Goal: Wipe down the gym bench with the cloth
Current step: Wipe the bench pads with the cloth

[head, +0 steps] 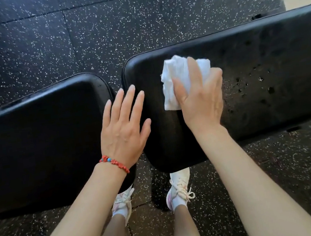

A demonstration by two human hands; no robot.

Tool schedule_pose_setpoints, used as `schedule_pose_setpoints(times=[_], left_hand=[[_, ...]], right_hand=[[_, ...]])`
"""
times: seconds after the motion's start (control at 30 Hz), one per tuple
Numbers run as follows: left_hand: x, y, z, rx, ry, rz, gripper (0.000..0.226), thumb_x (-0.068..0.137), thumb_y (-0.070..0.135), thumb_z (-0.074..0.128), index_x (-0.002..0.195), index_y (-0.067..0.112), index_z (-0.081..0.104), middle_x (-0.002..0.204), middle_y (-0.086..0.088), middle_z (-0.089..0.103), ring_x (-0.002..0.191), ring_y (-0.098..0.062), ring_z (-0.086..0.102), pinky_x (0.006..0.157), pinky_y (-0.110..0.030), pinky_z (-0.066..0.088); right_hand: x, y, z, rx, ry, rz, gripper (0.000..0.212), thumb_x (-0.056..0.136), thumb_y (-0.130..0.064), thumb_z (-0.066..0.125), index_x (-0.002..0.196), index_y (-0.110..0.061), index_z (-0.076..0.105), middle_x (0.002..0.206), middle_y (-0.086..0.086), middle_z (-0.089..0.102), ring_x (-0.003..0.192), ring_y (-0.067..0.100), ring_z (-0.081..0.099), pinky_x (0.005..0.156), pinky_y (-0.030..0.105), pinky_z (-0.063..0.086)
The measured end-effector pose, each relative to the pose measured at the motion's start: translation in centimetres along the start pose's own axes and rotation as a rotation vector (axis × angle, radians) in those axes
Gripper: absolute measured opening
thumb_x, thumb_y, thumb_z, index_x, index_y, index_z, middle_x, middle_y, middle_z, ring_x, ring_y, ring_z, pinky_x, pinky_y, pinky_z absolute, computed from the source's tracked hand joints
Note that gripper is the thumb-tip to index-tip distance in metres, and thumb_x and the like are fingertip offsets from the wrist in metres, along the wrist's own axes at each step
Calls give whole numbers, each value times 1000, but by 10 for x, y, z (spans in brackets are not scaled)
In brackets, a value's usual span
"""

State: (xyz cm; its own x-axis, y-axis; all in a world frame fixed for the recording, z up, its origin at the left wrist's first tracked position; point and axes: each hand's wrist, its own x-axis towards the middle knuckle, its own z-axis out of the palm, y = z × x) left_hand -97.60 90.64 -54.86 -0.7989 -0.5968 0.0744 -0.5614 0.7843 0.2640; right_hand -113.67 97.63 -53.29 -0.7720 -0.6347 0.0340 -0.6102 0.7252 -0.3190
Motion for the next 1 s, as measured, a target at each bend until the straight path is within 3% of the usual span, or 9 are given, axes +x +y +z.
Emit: schedule_pose_setpoints(times=[0.17, 0.3, 0.43, 0.53, 0.67, 0.77, 0.9, 1.0], left_hand=[[1, 3, 1, 16, -4, -11, 51, 93, 31, 39, 138, 7, 41, 145, -15, 40, 133, -34, 35, 110, -48, 24], [0, 19, 1, -25, 17, -82, 52, 93, 30, 39, 138, 6, 40, 145, -17, 39, 135, -33, 33, 111, -48, 22], [4, 40, 1, -50, 22, -21, 52, 92, 29, 41, 138, 5, 41, 146, -16, 38, 136, -32, 30, 111, -47, 23], [6, 47, 5, -40, 1, 15, 51, 92, 29, 42, 137, 5, 43, 145, -17, 39, 135, -33, 30, 110, -48, 28], [7, 48, 10, -21, -5, 15, 50, 92, 27, 44, 136, 3, 45, 144, -19, 39, 135, -36, 30, 108, -50, 30], [6, 49, 10, -10, -3, 3, 50, 92, 26, 44, 136, 3, 44, 144, -20, 38, 135, -36, 30, 108, -51, 30], [8, 55, 8, 2, -5, -34, 50, 91, 28, 43, 134, 3, 45, 143, -21, 39, 134, -37, 31, 109, -51, 30], [14, 65, 9, -12, 12, -58, 51, 91, 28, 44, 134, 2, 45, 143, -22, 39, 135, -37, 31, 110, -51, 27]], right_hand=[[-76, 28, -20, -20, -68, -46, 52, 89, -50, 47, 127, -14, 46, 92, 20, 45, 72, 28, 45, 53, 30, 42], [-64, 41, -24, -20, -93, -161, 53, 89, -49, 45, 124, -10, 52, 89, 21, 48, 71, 29, 47, 54, 27, 38], [-29, 80, -38, 37, -90, 154, 63, 85, -57, 38, 135, -21, 42, 112, 27, 45, 95, 38, 47, 73, 38, 41], [-30, 86, -41, 10, -7, 273, 58, 89, -50, 44, 137, -19, 39, 110, 27, 42, 91, 36, 43, 69, 35, 37], [-66, 56, -32, 1, -74, 76, 51, 90, -48, 43, 129, -14, 43, 95, 22, 45, 73, 24, 37, 57, 28, 33], [-67, 69, -36, -7, -117, -74, 53, 90, -51, 39, 127, -13, 46, 90, 20, 45, 71, 29, 45, 56, 27, 36], [-39, 99, -45, 30, -58, 241, 58, 88, -55, 39, 136, -23, 38, 108, 24, 42, 89, 34, 44, 68, 37, 41], [-33, 92, -45, 12, -31, 391, 58, 89, -51, 47, 139, -24, 35, 117, 21, 38, 92, 28, 38, 73, 30, 32]])
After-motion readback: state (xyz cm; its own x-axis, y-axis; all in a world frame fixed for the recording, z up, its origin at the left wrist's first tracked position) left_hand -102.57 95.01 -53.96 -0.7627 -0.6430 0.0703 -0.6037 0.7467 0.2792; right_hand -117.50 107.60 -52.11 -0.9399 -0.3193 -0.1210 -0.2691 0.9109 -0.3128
